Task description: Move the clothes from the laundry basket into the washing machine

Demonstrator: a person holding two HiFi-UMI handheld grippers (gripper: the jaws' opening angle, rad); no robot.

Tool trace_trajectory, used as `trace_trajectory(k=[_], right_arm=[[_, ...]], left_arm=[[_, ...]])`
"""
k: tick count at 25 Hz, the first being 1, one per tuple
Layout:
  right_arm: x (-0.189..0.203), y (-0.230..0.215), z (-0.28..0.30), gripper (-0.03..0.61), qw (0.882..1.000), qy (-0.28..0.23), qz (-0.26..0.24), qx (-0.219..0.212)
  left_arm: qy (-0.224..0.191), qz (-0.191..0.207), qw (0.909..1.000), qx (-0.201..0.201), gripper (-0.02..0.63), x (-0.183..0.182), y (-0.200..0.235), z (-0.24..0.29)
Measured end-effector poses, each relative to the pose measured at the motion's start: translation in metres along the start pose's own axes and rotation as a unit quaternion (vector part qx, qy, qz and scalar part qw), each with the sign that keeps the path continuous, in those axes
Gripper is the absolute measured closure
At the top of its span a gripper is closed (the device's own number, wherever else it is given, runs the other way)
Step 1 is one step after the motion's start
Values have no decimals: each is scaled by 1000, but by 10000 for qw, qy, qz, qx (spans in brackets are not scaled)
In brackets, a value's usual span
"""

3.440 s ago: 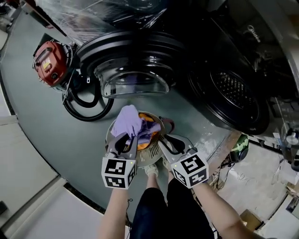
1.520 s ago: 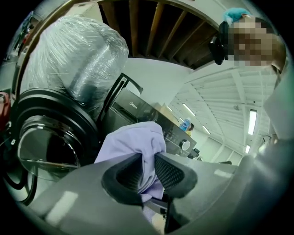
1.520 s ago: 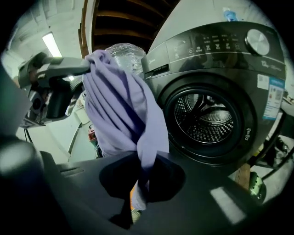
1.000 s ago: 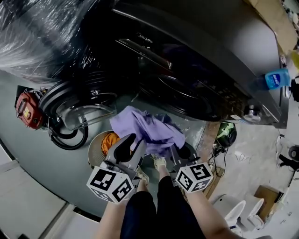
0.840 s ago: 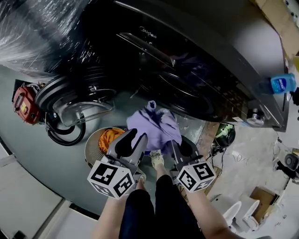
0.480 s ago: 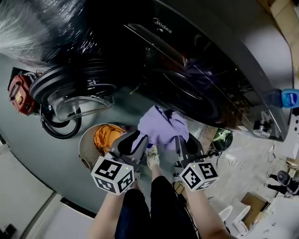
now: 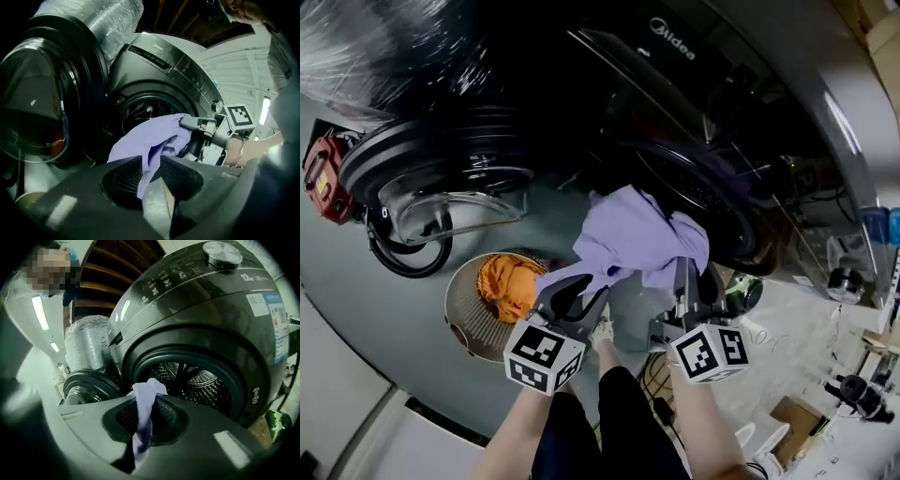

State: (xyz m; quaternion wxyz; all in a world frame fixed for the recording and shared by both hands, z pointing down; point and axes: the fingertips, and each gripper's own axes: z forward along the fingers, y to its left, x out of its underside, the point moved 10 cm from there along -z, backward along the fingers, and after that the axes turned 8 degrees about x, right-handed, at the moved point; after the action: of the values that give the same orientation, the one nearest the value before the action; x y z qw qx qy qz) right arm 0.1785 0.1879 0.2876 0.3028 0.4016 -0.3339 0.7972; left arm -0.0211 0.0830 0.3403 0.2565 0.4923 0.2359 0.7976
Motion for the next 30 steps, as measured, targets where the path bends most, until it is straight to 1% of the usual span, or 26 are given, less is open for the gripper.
trace_trajectory(k=[3, 6, 10, 12, 17, 20, 26, 30], right_arm=[[6, -9, 16, 546, 9996, -190, 14, 209], [20, -16, 36, 546, 9993, -239, -5, 299], [42, -29, 66, 546, 9988, -202, -7, 443], [46, -37, 80, 547, 9980, -283, 23, 557], [41, -54, 115, 546, 9947, -675, -85, 774], [35, -60, 133, 546, 9927, -839, -77, 861], [19, -63, 155, 548, 9898, -1009, -473, 889], [8, -66, 165, 546, 9873, -1173, -457, 969]], left_arm=[[5, 37, 10000, 64, 502, 7, 8, 15], [33, 115, 9999, 5, 499, 11, 22, 25], [-60, 53, 9999, -106, 499, 18, 39, 36], [-53, 24, 9999, -109, 499, 23, 46, 42], [70, 83, 9999, -116, 499, 38, 58, 54], [40, 178, 9998, -123, 499, 33, 63, 61], [-75, 237, 9996, -123, 495, 24, 66, 69], [-98, 213, 9996, -134, 495, 26, 67, 69]])
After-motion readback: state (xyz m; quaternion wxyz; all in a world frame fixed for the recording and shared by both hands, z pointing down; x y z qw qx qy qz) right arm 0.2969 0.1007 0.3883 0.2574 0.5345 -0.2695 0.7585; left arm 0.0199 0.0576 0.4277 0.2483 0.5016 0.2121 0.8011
